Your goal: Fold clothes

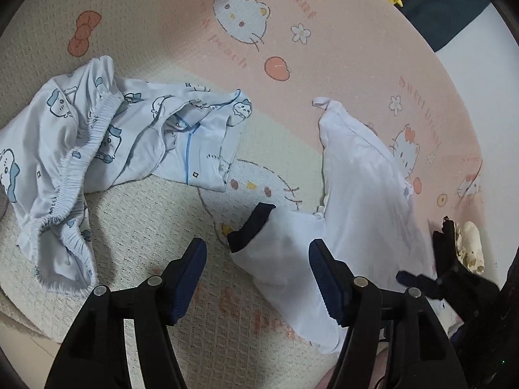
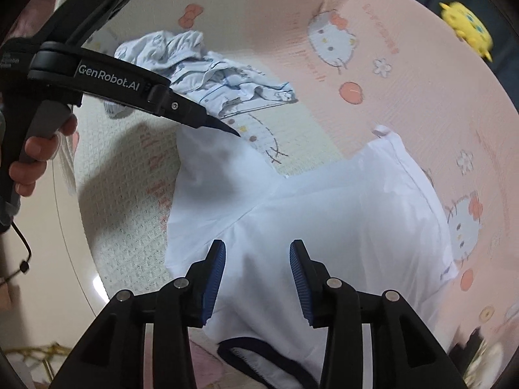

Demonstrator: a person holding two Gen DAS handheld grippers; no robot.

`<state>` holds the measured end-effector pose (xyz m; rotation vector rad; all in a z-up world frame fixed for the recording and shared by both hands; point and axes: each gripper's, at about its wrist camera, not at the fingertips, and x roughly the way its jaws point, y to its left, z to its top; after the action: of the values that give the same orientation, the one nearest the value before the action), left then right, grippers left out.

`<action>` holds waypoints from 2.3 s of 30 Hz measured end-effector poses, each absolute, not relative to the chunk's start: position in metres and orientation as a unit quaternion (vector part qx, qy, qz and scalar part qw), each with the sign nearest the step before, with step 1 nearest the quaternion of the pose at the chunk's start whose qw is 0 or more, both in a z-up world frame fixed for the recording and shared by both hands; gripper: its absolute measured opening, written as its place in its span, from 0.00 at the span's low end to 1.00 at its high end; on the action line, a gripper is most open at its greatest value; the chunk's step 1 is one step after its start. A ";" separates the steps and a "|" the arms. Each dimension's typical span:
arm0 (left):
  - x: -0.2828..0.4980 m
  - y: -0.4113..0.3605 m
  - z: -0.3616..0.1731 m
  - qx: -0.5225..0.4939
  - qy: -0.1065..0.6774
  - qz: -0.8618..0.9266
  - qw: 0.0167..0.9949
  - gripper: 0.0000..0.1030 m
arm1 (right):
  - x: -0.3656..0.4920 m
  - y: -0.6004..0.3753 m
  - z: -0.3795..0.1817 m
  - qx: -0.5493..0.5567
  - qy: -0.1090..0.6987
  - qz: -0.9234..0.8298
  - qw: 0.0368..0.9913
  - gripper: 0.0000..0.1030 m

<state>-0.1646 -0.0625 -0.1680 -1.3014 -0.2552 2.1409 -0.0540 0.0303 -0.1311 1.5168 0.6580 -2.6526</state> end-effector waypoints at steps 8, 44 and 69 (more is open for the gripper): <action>-0.173 -0.071 -0.167 -0.508 -0.117 0.801 0.295 0.62 | -0.091 0.041 -0.121 0.512 0.236 -0.821 0.095 0.49; -0.144 -0.005 -0.171 -0.479 -0.026 0.780 0.402 0.12 | -0.195 0.142 -0.154 0.613 -0.316 -0.716 0.110 0.59; -0.129 0.000 -0.200 -0.529 -0.076 0.738 0.412 0.12 | -0.180 0.112 -0.187 0.654 -0.226 -0.713 0.114 0.59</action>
<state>-0.1291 -0.0002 -0.1999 -1.3322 -0.1909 1.8563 -0.1802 0.1121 -0.1867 1.9166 -0.6630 -2.0912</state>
